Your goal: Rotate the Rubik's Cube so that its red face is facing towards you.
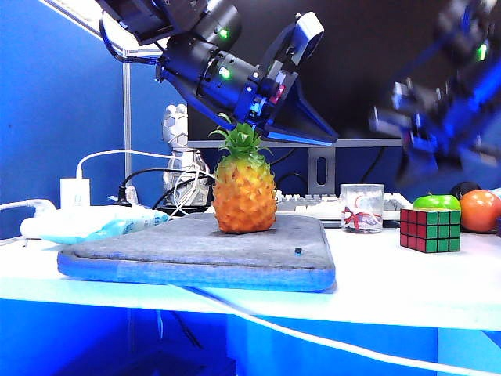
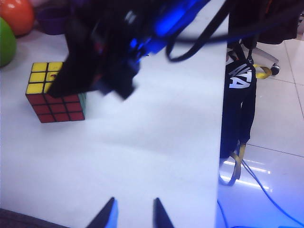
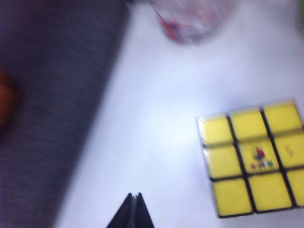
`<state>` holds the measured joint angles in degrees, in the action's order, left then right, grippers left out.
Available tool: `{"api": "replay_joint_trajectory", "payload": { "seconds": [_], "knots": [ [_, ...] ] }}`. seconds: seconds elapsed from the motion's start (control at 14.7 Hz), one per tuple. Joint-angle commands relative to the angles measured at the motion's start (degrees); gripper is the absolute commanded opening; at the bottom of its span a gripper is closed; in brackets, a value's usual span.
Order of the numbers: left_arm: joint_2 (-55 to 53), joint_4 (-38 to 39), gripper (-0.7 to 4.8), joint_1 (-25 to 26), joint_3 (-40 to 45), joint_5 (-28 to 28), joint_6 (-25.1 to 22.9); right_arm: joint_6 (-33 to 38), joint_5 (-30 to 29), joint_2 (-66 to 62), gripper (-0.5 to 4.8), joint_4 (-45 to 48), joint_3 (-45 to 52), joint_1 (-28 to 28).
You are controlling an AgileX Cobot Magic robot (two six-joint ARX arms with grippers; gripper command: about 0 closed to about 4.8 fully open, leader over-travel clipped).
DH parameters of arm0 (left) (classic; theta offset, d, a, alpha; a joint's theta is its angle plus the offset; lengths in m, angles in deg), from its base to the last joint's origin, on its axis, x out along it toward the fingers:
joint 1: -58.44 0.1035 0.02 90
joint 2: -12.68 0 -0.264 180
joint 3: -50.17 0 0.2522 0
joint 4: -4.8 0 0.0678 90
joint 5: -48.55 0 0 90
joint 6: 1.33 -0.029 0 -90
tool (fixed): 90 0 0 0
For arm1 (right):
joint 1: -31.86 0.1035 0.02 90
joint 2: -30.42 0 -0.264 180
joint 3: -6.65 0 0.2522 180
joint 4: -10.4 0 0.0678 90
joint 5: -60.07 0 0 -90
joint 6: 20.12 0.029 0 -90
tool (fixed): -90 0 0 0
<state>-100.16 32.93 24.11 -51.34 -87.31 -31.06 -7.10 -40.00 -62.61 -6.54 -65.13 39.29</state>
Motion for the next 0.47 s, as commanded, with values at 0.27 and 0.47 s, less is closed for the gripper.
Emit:
{"api": "replay_joint_trajectory", "payload": {
  "seconds": [0.27, 0.47],
  "knots": [
    [0.0, 0.4, 1.11, -0.1, -0.2, -0.5, 0.2, 0.7, 6.1, -6.2, -0.06, 0.6, -0.3, 0.0],
    [0.0, 0.9, 1.11, -0.1, -0.2, -0.5, 0.2, -1.5, 14.7, -6.2, -0.06, -3.3, -0.2, -0.9]
  ]
}}
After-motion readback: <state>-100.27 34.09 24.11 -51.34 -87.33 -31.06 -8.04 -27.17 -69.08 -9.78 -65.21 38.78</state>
